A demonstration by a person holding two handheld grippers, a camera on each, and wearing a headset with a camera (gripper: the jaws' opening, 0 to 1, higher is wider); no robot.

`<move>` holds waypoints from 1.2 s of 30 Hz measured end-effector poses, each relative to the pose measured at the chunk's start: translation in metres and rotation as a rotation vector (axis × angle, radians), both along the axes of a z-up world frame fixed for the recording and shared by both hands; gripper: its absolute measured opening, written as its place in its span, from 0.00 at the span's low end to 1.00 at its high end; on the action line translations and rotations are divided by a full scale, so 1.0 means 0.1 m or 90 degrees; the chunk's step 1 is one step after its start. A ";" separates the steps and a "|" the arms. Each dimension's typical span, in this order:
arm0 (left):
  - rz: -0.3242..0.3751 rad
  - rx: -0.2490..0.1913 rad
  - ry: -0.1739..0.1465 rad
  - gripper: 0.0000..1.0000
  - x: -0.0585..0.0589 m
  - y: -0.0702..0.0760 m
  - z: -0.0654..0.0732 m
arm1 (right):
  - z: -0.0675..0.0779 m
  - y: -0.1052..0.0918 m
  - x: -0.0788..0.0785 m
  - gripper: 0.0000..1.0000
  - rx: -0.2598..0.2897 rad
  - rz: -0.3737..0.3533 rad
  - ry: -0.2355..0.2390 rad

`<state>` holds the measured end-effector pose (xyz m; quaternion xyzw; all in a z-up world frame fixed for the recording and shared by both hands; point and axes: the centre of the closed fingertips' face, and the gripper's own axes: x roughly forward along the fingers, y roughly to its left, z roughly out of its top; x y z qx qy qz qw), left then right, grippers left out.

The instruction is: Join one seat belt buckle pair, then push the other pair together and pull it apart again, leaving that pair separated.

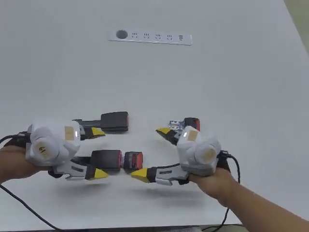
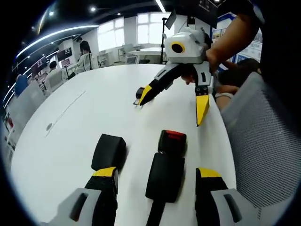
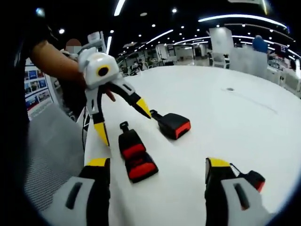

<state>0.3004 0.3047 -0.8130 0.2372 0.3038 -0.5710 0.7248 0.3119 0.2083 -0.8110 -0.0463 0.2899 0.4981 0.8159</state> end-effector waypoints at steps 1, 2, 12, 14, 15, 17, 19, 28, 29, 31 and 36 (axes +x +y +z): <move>0.004 -0.001 -0.005 0.70 0.03 0.01 0.02 | 0.03 -0.06 0.03 0.84 -0.001 -0.007 -0.009; 0.017 -0.007 -0.007 0.70 0.07 0.02 0.06 | 0.06 -0.16 0.10 0.84 -0.008 -0.022 -0.023; 0.070 -0.025 -0.037 0.76 0.51 0.09 0.30 | 0.09 -0.79 0.47 0.84 -0.040 -0.072 -0.031; 0.072 -0.024 -0.044 0.76 0.59 0.07 0.32 | 0.06 -0.92 0.54 0.84 -0.058 -0.065 -0.043; 0.071 -0.022 -0.046 0.76 0.64 0.06 0.32 | 0.05 -0.96 0.56 0.83 -0.061 -0.056 -0.043; 0.070 -0.024 -0.040 0.76 0.70 0.03 0.31 | -0.01 -1.04 0.58 0.82 -0.074 -0.037 -0.024; 0.069 -0.022 -0.028 0.74 0.74 0.00 0.26 | -0.07 -1.11 0.61 0.79 -0.091 -0.017 -0.023; 0.052 0.013 0.006 0.73 0.79 -0.05 -0.07 | -0.23 -1.15 0.58 0.76 -0.117 0.056 0.005; 0.049 0.018 0.008 0.73 0.79 -0.05 -0.10 | -0.26 -1.15 0.57 0.76 -0.122 0.065 0.011; 0.049 0.023 0.019 0.72 0.80 -0.04 -0.16 | -0.32 -1.15 0.55 0.76 -0.135 0.089 0.007; 0.051 0.045 0.043 0.67 0.79 0.00 -0.32 | -0.42 -1.15 0.48 0.74 -0.158 0.154 0.006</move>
